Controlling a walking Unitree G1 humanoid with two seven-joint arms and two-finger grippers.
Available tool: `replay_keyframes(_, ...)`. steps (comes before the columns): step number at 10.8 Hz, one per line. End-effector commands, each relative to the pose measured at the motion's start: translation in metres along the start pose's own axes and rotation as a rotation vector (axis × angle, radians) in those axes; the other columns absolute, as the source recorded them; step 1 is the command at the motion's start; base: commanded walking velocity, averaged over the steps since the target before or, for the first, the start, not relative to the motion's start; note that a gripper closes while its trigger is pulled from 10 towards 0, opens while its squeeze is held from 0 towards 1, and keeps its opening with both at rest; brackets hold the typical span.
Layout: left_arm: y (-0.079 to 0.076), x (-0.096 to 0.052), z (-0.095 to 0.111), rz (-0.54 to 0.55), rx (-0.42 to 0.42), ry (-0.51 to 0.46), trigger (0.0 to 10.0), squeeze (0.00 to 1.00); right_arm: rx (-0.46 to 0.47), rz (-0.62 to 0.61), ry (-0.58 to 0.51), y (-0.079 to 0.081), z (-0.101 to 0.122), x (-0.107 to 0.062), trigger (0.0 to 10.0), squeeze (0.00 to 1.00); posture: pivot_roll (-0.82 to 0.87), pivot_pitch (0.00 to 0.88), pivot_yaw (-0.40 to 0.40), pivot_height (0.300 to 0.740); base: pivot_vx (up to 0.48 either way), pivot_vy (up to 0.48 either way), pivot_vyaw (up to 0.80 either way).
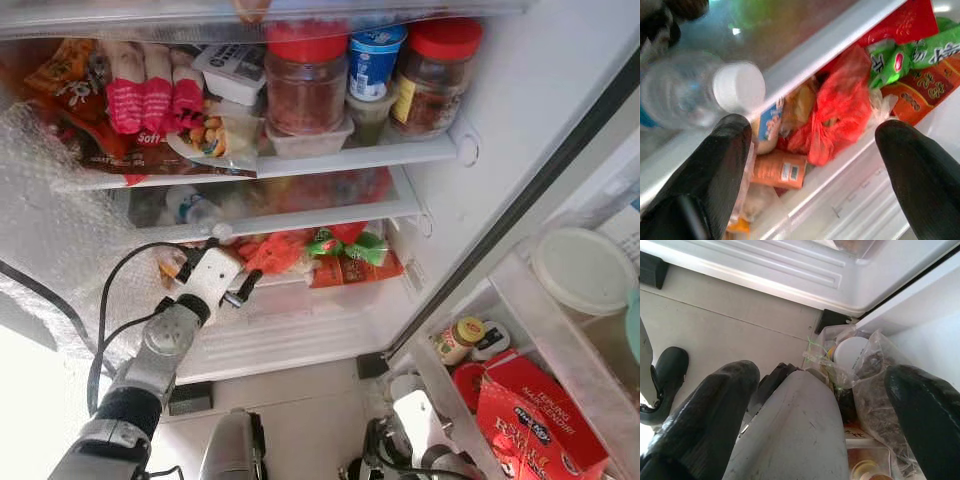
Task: Restocking fridge
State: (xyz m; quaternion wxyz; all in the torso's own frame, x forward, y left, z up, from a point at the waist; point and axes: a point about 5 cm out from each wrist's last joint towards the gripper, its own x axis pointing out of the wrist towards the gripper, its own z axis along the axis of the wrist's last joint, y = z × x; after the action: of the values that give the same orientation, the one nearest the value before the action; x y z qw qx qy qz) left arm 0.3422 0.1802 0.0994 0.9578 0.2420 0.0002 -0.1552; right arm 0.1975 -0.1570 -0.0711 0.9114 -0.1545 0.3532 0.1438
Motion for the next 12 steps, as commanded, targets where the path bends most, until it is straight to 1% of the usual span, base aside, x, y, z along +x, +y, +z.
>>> replay_keyframes(1,0.000,0.002,-0.001,0.010,-0.012,0.010,10.0,0.00,0.024,0.049,0.210,0.015,-0.052,-0.019,10.0,0.00,0.00,0.211,-0.061,0.634,0.000,0.000,0.00)
replay_keyframes(2,0.006,0.009,0.001,0.057,-0.026,0.030,10.0,0.00,0.024,0.048,0.211,0.015,-0.053,-0.019,10.0,0.00,-0.01,0.213,-0.061,0.634,0.000,0.000,0.00)
replay_keyframes(3,0.012,0.015,0.004,0.100,-0.004,0.047,10.0,0.00,0.026,0.046,0.212,0.014,-0.053,-0.020,10.0,0.00,-0.01,0.211,-0.061,0.634,0.000,0.000,0.00)
replay_keyframes(4,0.017,0.023,0.013,0.128,-0.020,0.039,10.0,0.00,0.026,0.044,0.215,0.013,-0.054,-0.020,10.0,0.00,-0.01,0.212,-0.061,0.634,0.000,0.000,0.00)
replay_keyframes(5,0.017,0.025,0.017,0.133,-0.042,0.016,10.0,0.00,0.028,0.043,0.218,0.013,-0.056,-0.021,10.0,0.00,-0.02,0.212,-0.062,0.634,0.000,0.000,0.00)
replay_keyframes(6,0.009,0.024,0.018,0.087,-0.055,-0.021,10.0,0.00,0.027,0.043,0.221,0.013,-0.057,-0.022,10.0,0.00,-0.01,0.213,-0.062,0.634,0.000,0.000,0.00)
replay_keyframes(7,-0.001,0.019,0.019,0.074,-0.120,-0.084,10.0,0.00,0.028,0.043,0.222,0.014,-0.057,-0.021,10.0,0.00,-0.01,0.211,-0.059,0.634,0.000,0.000,0.00)
replay_keyframes(8,-0.012,0.000,0.006,0.138,-0.208,-0.109,10.0,0.00,0.051,0.034,0.219,0.014,-0.055,-0.021,10.0,0.00,-0.01,0.209,-0.054,0.634,0.000,0.000,0.00)
replay_keyframes(9,-0.018,-0.024,-0.009,0.247,-0.278,-0.083,10.0,0.00,0.078,0.020,0.219,0.013,-0.055,-0.020,10.0,0.00,0.00,0.207,-0.054,0.634,0.000,0.000,0.00)
replay_keyframes(10,-0.036,-0.046,-0.020,0.230,-0.258,-0.031,10.0,0.00,0.115,0.004,0.228,0.011,-0.056,-0.020,10.0,0.00,0.02,0.203,-0.054,0.634,0.000,0.000,0.00)
replay_keyframes(11,-0.042,-0.063,-0.050,0.195,-0.221,0.103,10.0,0.00,0.122,0.002,0.227,0.011,-0.055,-0.020,10.0,0.00,0.01,0.195,-0.051,0.634,0.000,0.000,0.00)
replay_keyframes(12,-0.047,-0.081,-0.089,0.209,-0.285,0.319,10.0,0.00,0.112,0.009,0.231,0.011,-0.054,-0.019,10.0,0.00,0.02,0.184,-0.045,0.634,0.000,0.352,0.00)
